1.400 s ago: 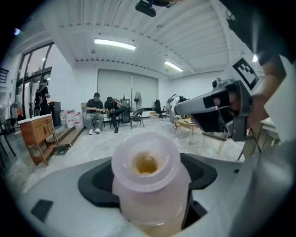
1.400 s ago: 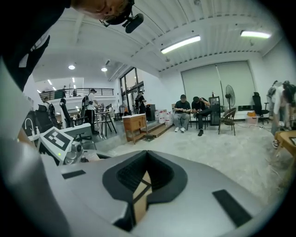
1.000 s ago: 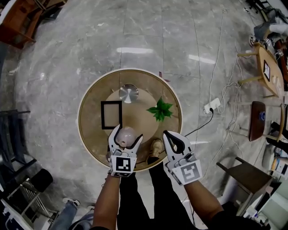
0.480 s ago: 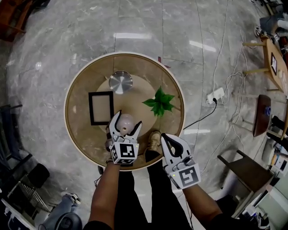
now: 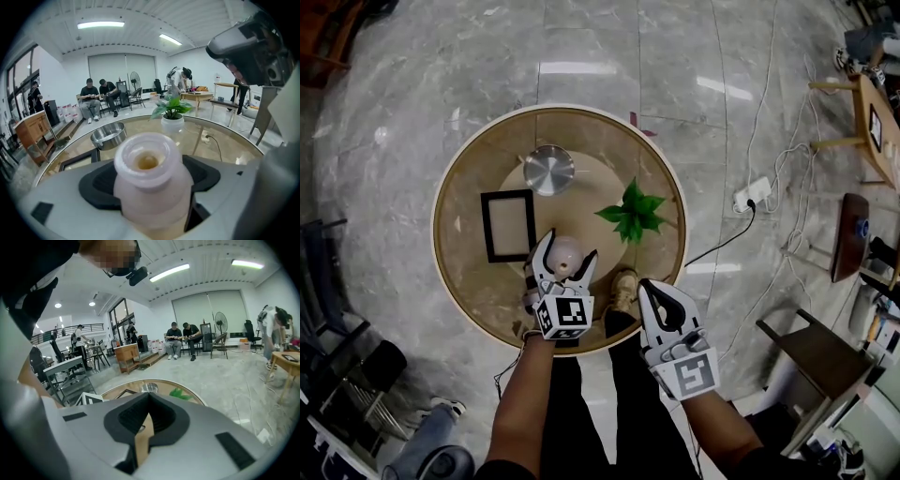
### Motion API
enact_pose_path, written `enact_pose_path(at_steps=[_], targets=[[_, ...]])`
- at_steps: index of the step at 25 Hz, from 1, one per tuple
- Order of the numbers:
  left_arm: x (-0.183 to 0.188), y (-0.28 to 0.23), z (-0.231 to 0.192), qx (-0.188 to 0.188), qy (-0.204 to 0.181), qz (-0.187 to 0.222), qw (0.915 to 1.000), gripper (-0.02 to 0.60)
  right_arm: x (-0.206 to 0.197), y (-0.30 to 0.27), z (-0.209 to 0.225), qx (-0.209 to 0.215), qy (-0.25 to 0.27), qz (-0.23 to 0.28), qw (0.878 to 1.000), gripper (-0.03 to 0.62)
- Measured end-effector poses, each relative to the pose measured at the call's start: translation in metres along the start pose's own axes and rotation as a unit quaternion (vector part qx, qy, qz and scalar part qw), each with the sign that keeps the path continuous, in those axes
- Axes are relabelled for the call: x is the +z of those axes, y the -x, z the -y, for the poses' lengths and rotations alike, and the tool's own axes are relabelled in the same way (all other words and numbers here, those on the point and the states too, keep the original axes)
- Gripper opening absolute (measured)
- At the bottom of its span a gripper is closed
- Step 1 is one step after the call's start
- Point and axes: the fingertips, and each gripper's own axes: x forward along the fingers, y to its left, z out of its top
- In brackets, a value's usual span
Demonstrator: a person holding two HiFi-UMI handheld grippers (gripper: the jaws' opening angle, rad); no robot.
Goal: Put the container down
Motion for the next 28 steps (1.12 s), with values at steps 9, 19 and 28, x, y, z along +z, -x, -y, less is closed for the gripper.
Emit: enact_pose_path(at_steps=[9, 19, 28], targets=[[0.013, 0.010, -0.004, 0.013, -0.009, 0.021, 0.9997, 0.449, 0.022, 0.005, -0.009, 0.004, 0.006, 0.012, 1.000, 0.000], [0.099, 0.126, -0.024, 0.041, 0.005, 0.084, 0.9956, 0.414, 0.110, 0.028, -0.048, 0.030, 0.043, 0.060, 0.997, 0.000], [0.184, 0.287, -0.039, 0.075, 0.032, 0.142, 0.9865, 0.331, 0.200, 0.089, -0.099, 0.054, 0.060, 0.094, 0.992, 0.000]])
